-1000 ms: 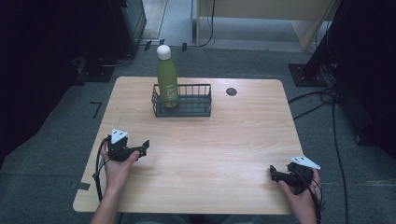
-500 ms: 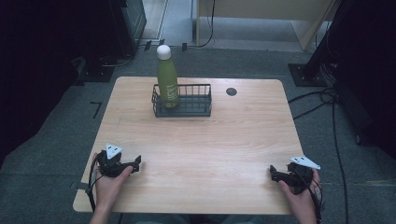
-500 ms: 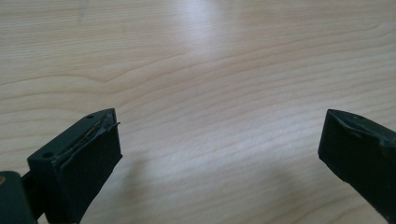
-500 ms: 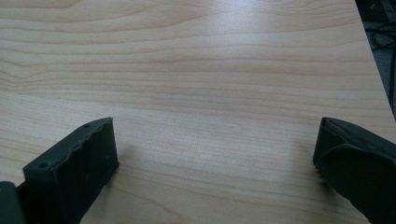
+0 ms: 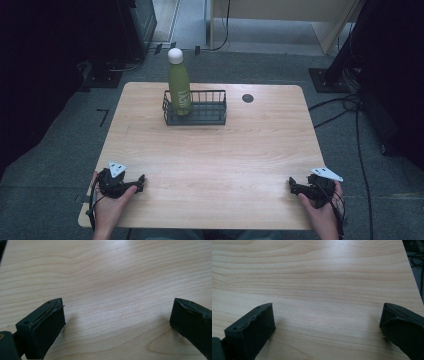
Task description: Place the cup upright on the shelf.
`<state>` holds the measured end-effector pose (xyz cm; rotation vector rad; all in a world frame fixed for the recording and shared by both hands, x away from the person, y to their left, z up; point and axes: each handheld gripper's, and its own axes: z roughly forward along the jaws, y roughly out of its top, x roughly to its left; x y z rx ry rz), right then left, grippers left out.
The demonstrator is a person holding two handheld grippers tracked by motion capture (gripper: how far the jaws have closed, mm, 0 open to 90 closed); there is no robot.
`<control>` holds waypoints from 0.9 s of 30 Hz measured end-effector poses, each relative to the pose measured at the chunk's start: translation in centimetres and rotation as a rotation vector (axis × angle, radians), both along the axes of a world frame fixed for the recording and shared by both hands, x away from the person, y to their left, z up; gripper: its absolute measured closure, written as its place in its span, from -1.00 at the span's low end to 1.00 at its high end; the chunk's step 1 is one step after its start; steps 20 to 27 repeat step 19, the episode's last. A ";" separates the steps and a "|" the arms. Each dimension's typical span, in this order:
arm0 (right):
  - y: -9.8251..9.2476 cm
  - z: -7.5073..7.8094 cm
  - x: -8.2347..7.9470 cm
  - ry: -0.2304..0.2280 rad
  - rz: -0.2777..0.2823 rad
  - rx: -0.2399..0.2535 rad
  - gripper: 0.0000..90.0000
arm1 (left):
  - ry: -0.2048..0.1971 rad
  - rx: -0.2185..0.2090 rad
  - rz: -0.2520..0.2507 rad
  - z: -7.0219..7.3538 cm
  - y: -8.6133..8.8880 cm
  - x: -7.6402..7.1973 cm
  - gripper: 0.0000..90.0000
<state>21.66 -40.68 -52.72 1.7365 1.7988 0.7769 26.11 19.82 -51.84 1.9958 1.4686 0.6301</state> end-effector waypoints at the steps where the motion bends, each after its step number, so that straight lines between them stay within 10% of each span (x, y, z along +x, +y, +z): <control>1: 0.0 0.0 0.0 -0.001 0.000 0.000 -1.00 | 0.015 -0.018 -0.006 0.0 0.1 0.0 -0.99; 8: 0.0 0.0 0.0 0.000 0.000 0.000 -1.00 | 0.013 -0.021 0.014 0.0 0.0 -0.1 -0.99; 15: 0.0 0.0 0.0 -0.001 0.000 0.000 -1.00 | 0.011 -0.022 0.139 -0.1 -1.0 -0.6 -0.99; 27: 0.0 0.0 0.0 0.000 0.000 0.000 -1.00 | 0.012 -0.022 0.147 0.0 -1.1 -0.5 -0.99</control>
